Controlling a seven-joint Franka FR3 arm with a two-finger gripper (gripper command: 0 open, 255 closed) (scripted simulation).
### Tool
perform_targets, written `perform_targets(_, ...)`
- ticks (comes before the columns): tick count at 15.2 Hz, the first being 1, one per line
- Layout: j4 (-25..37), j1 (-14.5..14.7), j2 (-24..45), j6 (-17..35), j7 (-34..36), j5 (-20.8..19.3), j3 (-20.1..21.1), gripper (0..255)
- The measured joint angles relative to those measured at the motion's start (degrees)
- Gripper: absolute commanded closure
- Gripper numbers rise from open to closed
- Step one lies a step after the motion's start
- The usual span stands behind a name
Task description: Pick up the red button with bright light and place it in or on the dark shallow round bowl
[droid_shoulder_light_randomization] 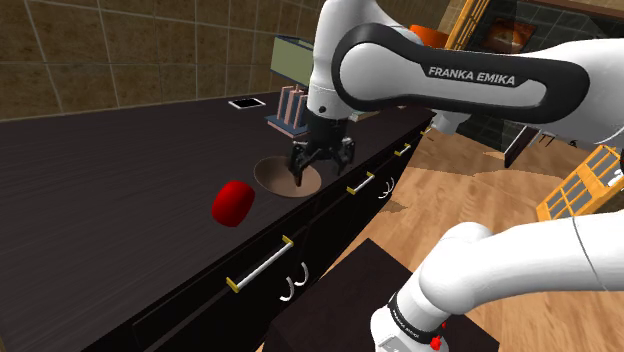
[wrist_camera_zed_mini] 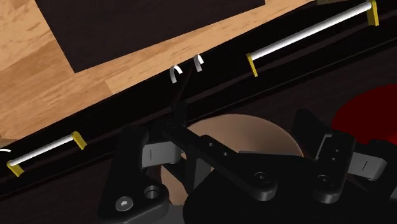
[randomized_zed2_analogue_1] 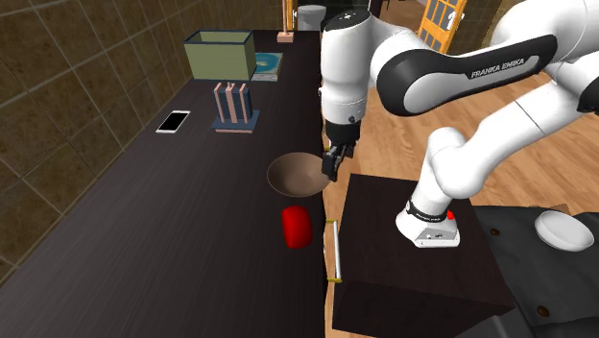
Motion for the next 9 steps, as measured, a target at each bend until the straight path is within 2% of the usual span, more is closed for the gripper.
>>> perform_targets(5, 5.53, -2.31, 8.06, 5.08, 13.86, 0.75, 7.77, 0)
perform_targets(9, 11.8, -4.62, 15.49, 7.72, 25.7, -1.27, 13.88, 0)
